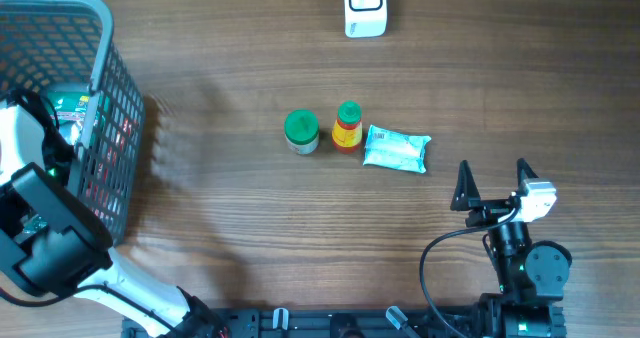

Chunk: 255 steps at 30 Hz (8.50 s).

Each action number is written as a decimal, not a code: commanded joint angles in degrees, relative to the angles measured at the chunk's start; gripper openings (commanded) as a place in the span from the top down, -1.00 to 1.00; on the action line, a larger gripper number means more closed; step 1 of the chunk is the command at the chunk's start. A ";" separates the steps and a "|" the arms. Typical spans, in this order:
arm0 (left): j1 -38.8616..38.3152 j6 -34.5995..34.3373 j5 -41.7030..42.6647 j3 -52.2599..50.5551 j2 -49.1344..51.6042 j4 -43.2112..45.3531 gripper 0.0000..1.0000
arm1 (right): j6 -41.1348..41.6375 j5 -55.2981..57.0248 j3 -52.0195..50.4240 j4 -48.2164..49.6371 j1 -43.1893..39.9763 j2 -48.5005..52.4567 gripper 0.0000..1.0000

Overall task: Scan the item barcode
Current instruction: 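Reach the left gripper into the basket and grasp the red-white box, then lift the red-white box out and carry it beside the bottle, then release the box on the table and withdraw the left gripper, then reach into the basket and grasp the red Nescafe stick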

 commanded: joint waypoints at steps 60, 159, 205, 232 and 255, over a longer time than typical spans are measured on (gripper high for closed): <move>-0.85 -0.13 3.10 46.47 -13.05 -28.94 0.92 | -1.03 -0.33 -0.09 0.17 0.33 0.28 -0.99; -75.21 -54.01 2.67 -6.62 -21.07 13.75 0.49 | -1.03 -0.33 -0.09 0.17 0.33 0.28 -0.99; -13.73 -6.21 -2.51 15.08 -38.10 7.37 -0.13 | -1.05 -0.33 -0.09 0.20 0.33 0.28 -0.99; 2.51 -20.72 17.16 11.06 -4.79 -2.58 -0.29 | -1.03 -0.33 -0.09 0.17 0.33 0.28 -0.99; 0.46 -23.65 17.18 -9.16 -2.64 16.98 -0.36 | -1.03 -0.33 -0.09 0.20 0.33 0.28 -1.00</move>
